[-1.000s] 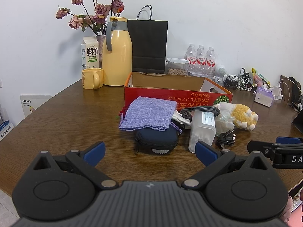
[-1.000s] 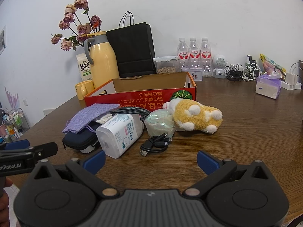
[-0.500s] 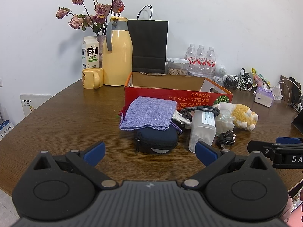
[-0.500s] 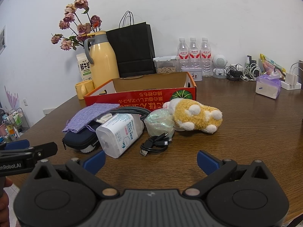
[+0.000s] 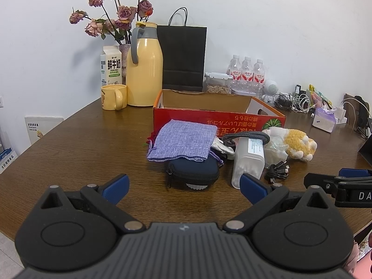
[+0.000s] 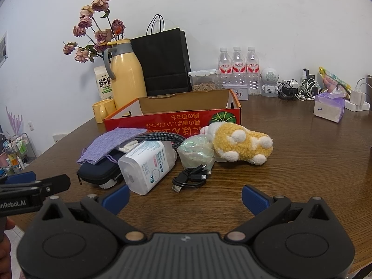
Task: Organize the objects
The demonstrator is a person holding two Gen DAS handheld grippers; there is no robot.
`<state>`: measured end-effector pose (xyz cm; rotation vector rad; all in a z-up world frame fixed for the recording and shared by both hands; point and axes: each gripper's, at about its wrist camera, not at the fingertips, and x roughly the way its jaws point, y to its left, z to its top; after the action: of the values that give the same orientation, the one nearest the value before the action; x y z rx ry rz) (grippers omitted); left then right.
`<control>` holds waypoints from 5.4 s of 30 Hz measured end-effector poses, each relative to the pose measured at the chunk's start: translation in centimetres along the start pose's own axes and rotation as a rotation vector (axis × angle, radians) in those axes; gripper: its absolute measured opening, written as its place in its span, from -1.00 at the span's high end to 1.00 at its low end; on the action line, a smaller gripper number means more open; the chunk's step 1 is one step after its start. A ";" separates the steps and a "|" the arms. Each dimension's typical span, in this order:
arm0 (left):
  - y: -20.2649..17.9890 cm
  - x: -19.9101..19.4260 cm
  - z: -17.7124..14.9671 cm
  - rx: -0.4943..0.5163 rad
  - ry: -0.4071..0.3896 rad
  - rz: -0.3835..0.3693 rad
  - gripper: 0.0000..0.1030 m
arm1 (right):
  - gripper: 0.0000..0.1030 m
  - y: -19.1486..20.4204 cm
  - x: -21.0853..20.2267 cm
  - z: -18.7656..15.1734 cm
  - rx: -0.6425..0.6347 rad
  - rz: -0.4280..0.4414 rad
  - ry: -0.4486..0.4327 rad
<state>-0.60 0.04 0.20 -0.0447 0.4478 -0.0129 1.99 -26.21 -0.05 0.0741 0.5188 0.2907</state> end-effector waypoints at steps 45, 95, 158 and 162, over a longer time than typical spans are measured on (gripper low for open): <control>2.0 4.6 3.3 -0.052 0.041 0.022 -1.00 | -1.00 -3.3 4.0 2.5 -0.013 -0.082 -0.009; 1.1 11.2 7.5 0.001 0.151 -0.152 0.58 | -0.82 -10.8 12.2 6.6 0.186 0.039 0.052; -2.2 20.1 16.3 -0.023 -0.018 0.065 -1.00 | -1.00 -1.5 19.5 16.5 -0.075 -0.020 -0.095; -2.1 17.4 16.3 -0.011 -0.058 0.061 -1.00 | -1.00 -1.4 16.8 16.1 -0.093 -0.009 -0.111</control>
<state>22.13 -1.80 7.48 -0.0422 0.3908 0.0508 24.32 -22.53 5.67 -0.0019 0.3946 0.3002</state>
